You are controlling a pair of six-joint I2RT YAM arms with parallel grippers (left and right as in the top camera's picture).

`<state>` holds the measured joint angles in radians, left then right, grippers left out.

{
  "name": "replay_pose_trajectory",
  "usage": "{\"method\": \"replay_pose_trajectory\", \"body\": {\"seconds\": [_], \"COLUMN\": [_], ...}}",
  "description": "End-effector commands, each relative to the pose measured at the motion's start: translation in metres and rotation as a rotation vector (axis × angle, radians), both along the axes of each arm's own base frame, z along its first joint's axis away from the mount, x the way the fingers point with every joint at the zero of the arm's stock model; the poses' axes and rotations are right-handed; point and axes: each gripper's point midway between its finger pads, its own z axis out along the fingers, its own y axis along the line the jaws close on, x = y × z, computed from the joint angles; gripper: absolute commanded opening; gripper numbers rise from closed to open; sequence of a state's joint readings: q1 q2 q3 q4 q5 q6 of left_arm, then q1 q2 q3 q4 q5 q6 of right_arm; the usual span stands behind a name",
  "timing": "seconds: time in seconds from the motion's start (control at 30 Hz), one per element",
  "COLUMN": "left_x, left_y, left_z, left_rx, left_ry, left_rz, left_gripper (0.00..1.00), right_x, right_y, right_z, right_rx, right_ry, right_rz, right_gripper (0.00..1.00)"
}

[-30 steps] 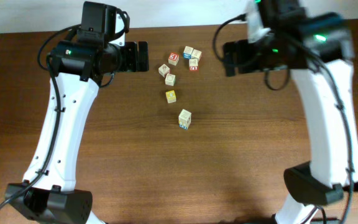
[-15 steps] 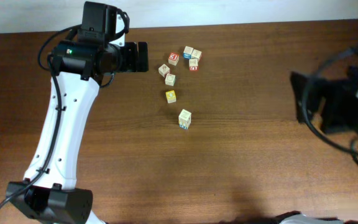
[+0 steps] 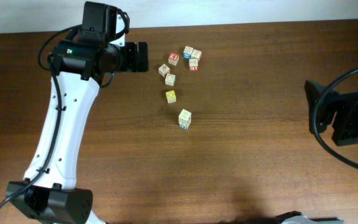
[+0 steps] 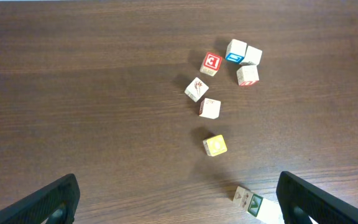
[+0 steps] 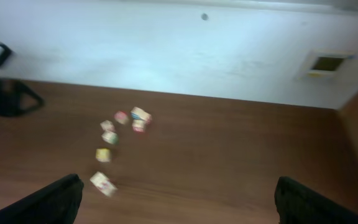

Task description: Rotate 3 blocks

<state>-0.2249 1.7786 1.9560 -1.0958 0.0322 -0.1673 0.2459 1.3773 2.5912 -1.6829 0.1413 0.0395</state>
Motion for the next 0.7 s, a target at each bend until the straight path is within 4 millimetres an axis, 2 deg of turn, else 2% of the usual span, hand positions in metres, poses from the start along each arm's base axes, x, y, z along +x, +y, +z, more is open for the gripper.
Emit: {"method": "replay_pose_trajectory", "body": {"seconds": [0.0, 0.03, 0.1, 0.2, 0.3, 0.5, 0.6, 0.63, 0.67], "left_x": [0.002, 0.002, 0.002, 0.002, 0.002, 0.002, 0.002, 0.002, 0.002], "left_y": [0.001, 0.001, 0.001, 0.001, 0.001, 0.001, 0.001, 0.001, 0.001], "left_z": [0.001, 0.001, 0.001, 0.001, 0.001, 0.001, 0.001, 0.001, 0.001], "left_rx": [0.017, 0.017, 0.017, 0.017, 0.017, 0.017, 0.017, 0.017, 0.017], "left_ry": [-0.009, -0.009, -0.009, -0.008, -0.008, -0.008, -0.008, -0.009, -0.009], "left_rz": [-0.007, -0.007, -0.007, -0.007, -0.007, -0.007, -0.007, -0.007, -0.007], "left_gripper": [0.99, 0.99, 0.99, 0.99, 0.99, 0.99, 0.99, 0.99, 0.99], "right_x": [0.0, 0.003, 0.007, 0.016, 0.018, 0.024, 0.027, 0.027, 0.027], "right_y": [-0.023, -0.025, -0.029, -0.022, -0.02, -0.02, -0.018, -0.017, -0.017], "right_z": [-0.002, 0.002, -0.005, -0.016, -0.046, -0.137, -0.191, -0.216, -0.228], "right_rx": [-0.078, -0.07, -0.055, -0.007, 0.015, 0.025, 0.032, 0.035, 0.037], "right_ry": [-0.028, -0.059, -0.094, -0.192, -0.241, -0.357, -0.44, -0.471, -0.483], "right_rz": [-0.079, -0.091, -0.11, -0.072, -0.05, -0.049, -0.039, -0.034, -0.033], "right_gripper": [0.98, 0.98, 0.98, 0.98, 0.98, 0.98, 0.98, 0.98, 0.98]}}
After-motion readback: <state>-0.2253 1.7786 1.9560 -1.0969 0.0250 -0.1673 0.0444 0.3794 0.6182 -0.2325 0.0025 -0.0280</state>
